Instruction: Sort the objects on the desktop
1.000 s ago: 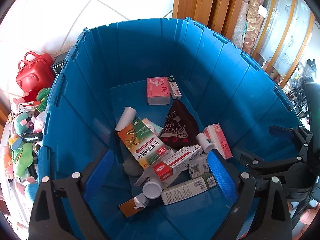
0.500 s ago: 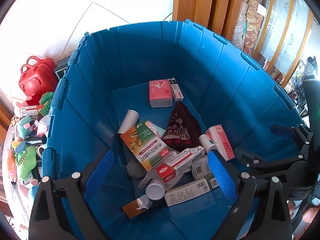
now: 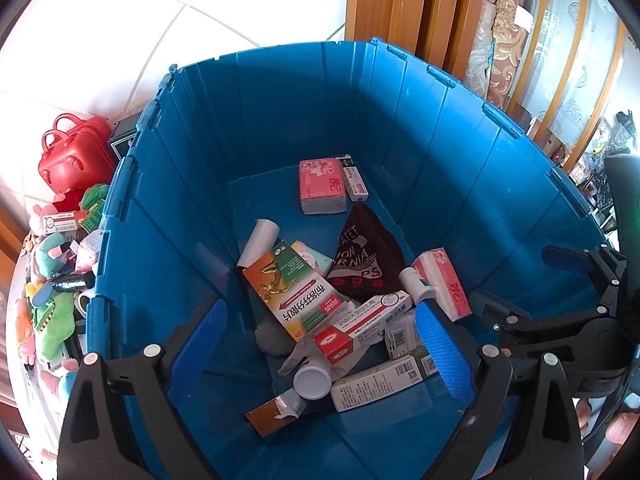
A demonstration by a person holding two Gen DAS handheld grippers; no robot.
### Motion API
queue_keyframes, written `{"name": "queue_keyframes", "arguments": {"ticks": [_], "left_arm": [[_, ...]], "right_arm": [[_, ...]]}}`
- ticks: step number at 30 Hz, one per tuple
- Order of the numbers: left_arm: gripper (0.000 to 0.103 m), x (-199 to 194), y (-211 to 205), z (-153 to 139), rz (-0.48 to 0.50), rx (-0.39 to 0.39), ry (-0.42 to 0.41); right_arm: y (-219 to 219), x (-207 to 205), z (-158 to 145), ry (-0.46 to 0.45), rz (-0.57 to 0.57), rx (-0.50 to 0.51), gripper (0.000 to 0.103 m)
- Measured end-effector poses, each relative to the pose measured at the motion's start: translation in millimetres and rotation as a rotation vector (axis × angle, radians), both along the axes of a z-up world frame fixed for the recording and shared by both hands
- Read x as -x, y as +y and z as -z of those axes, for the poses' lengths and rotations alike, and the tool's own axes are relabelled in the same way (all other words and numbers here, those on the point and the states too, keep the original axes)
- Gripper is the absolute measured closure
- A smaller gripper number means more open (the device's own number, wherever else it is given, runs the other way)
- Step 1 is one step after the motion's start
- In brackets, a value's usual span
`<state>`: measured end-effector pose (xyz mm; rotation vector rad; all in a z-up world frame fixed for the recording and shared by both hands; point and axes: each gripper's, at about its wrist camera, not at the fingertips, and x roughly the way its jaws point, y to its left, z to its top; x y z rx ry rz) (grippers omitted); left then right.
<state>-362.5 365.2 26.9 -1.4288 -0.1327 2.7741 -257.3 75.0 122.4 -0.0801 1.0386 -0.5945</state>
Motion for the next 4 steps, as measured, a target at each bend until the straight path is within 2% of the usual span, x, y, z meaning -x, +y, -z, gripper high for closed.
{"name": "queue_keyframes", "arguments": {"ticks": [4], "left_arm": [[0.006, -2.0, 0.9, -3.3, 0.000, 0.015, 0.021]], "right_arm": [[-0.2, -0.9, -0.5, 0.002, -0.001, 0.004, 0.000]]}}
